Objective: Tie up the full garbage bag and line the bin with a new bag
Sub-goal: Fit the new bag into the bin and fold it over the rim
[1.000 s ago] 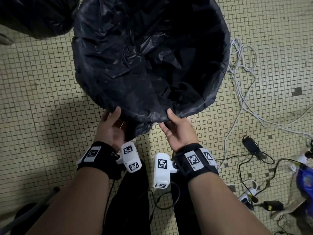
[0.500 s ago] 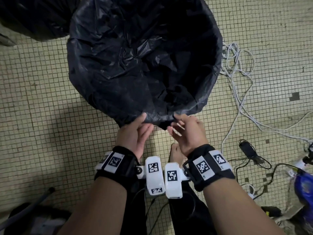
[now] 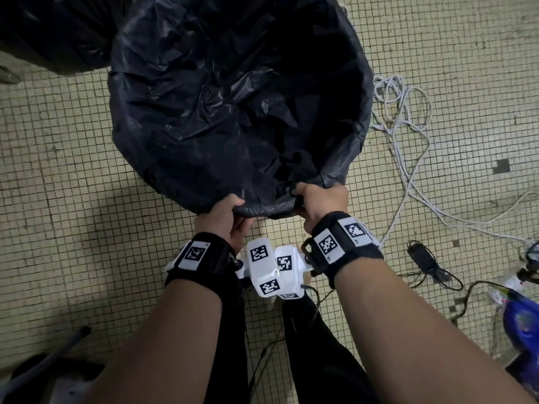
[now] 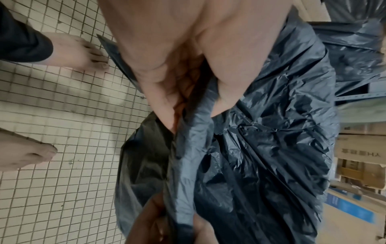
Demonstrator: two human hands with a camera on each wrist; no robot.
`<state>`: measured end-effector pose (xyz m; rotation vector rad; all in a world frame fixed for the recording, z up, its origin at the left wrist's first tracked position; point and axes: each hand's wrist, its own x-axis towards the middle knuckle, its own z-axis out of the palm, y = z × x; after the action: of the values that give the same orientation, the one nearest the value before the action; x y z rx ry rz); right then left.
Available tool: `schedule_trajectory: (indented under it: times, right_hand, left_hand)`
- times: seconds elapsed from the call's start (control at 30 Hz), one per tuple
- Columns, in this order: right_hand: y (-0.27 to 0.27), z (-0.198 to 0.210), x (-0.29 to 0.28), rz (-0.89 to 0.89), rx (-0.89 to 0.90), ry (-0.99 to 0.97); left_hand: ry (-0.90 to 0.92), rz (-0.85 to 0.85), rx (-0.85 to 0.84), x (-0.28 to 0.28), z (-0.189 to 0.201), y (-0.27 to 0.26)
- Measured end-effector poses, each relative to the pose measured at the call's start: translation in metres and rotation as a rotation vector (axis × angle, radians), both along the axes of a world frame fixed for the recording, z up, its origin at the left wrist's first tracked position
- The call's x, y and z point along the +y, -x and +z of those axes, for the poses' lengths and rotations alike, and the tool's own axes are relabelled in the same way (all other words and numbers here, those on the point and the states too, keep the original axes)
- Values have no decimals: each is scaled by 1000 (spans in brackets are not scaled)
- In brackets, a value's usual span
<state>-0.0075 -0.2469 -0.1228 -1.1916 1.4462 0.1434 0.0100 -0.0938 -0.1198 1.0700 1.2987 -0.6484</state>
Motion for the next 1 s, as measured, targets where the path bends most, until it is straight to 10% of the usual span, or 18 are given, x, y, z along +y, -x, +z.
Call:
schedule_trajectory:
  times: [0.6,1.0]
  right_hand:
    - [24,16,41,-318,-216,-524]
    - [8,17,10,-90,-4,-63]
  left_hand:
    - [166,-127,-24,51,19,-35]
    - [98,-8,-98,28,15,12]
